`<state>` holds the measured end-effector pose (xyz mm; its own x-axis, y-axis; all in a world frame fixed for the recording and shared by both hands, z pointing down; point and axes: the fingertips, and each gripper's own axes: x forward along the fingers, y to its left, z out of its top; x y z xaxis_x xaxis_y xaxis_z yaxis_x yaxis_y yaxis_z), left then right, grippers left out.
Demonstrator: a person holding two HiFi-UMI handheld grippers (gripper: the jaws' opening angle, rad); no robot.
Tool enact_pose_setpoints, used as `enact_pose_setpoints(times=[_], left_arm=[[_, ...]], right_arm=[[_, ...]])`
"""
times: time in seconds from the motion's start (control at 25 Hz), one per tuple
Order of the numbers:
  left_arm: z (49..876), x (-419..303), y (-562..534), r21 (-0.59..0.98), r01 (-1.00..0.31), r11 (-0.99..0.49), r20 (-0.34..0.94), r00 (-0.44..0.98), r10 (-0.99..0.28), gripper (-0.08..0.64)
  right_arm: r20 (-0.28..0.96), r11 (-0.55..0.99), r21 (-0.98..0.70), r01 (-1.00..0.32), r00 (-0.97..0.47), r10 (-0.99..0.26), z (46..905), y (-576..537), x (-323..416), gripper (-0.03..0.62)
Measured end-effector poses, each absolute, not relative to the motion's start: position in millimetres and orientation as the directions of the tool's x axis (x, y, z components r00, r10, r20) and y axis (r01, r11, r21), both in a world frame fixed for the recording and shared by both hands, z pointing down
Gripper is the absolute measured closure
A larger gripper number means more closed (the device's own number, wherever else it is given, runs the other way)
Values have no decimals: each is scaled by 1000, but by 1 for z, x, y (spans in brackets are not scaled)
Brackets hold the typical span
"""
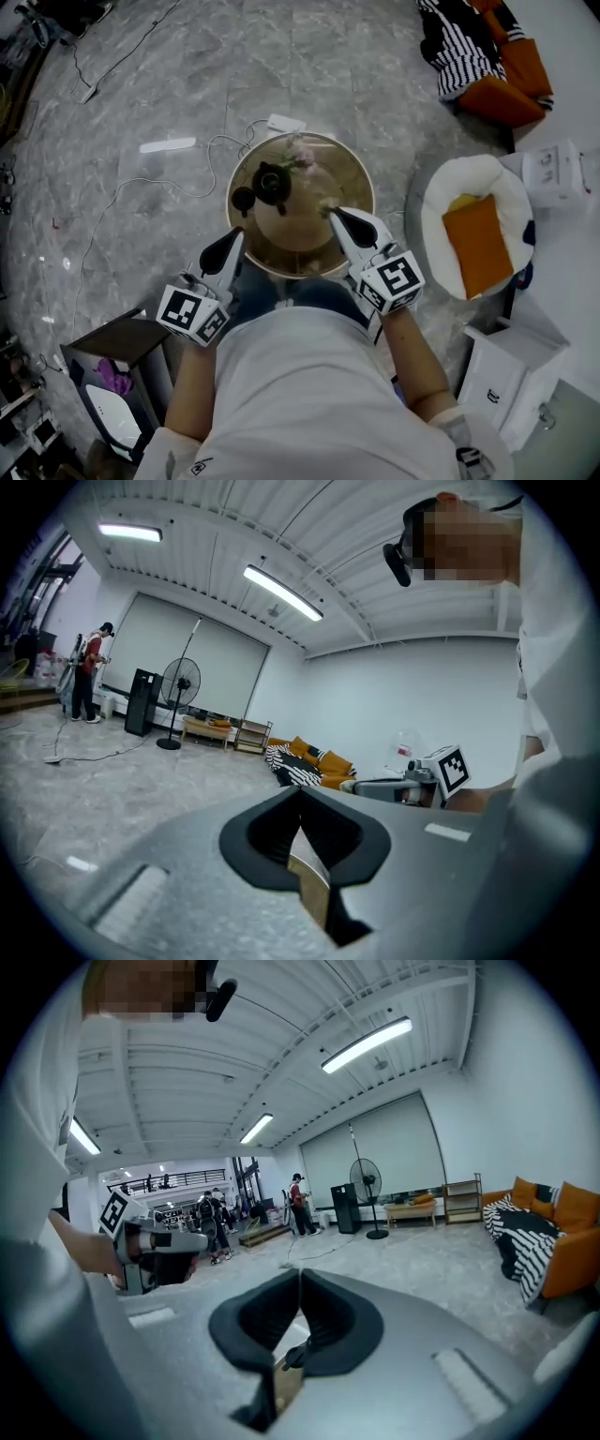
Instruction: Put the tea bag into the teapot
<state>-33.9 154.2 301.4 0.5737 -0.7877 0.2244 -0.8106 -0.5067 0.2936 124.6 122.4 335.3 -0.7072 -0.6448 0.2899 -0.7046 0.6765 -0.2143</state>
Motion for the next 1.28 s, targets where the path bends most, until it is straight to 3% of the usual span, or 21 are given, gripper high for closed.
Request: enact_pose_setpoints(times=[0.4,1.28], left_arm=[[331,-84,109,358,-809,-466,259,566,-783,554],[400,-186,9,456,-724,-517,388,685,-617,552]], right_arm=[[413,725,-237,-647,-742,-528,386,68,59,584],[686,537,-344,-770,-597,-416,567,-19,-33,585]])
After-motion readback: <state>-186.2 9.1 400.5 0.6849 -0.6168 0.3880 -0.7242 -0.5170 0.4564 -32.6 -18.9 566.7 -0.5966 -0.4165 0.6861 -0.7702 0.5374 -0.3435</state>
